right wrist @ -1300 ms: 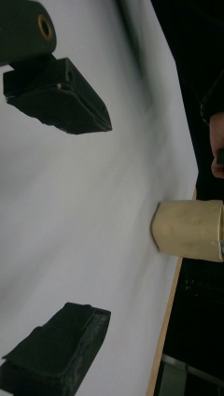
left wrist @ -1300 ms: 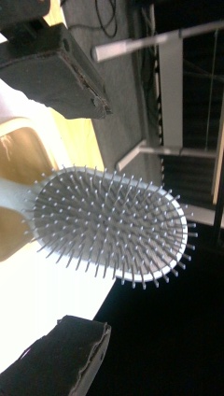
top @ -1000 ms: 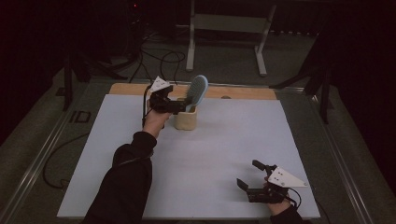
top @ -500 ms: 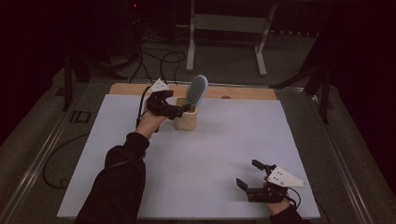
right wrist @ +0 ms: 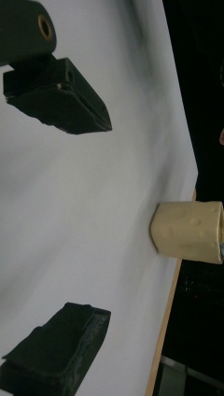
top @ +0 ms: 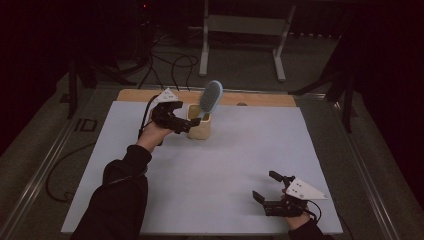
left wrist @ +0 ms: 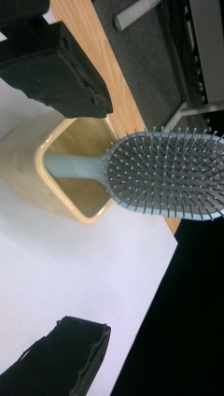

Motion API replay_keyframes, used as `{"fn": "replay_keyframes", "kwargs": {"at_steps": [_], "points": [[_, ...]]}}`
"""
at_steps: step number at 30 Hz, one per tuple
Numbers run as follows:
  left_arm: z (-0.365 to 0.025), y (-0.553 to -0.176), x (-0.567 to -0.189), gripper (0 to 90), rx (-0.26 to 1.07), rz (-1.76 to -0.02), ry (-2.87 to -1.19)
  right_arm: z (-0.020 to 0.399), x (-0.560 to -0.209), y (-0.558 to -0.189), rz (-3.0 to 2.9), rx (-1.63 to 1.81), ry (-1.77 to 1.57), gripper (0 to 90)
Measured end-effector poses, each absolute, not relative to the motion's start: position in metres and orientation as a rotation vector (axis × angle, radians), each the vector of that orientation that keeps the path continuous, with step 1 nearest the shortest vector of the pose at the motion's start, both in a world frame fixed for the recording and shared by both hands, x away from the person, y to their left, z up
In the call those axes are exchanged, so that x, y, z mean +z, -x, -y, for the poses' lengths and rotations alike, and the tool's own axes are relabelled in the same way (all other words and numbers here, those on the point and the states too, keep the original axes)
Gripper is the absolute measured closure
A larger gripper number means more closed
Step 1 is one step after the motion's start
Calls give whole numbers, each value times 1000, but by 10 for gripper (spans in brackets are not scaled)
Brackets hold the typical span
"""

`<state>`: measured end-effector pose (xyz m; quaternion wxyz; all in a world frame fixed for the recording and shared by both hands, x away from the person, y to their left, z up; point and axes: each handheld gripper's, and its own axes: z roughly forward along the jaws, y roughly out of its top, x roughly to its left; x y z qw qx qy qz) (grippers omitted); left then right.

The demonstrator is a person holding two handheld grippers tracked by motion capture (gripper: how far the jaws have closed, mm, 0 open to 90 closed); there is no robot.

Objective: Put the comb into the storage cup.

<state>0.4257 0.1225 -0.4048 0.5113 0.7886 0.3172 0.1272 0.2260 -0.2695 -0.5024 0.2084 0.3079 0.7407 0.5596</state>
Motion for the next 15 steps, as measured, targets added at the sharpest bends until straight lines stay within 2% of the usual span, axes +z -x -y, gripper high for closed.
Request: {"fn": "replay_keyframes", "kwargs": {"at_steps": [15], "points": [[-149, -399, -403, 0, 343, -760, -1915, 269, -502, -226, -2059, 1555, -848, 88]]}}
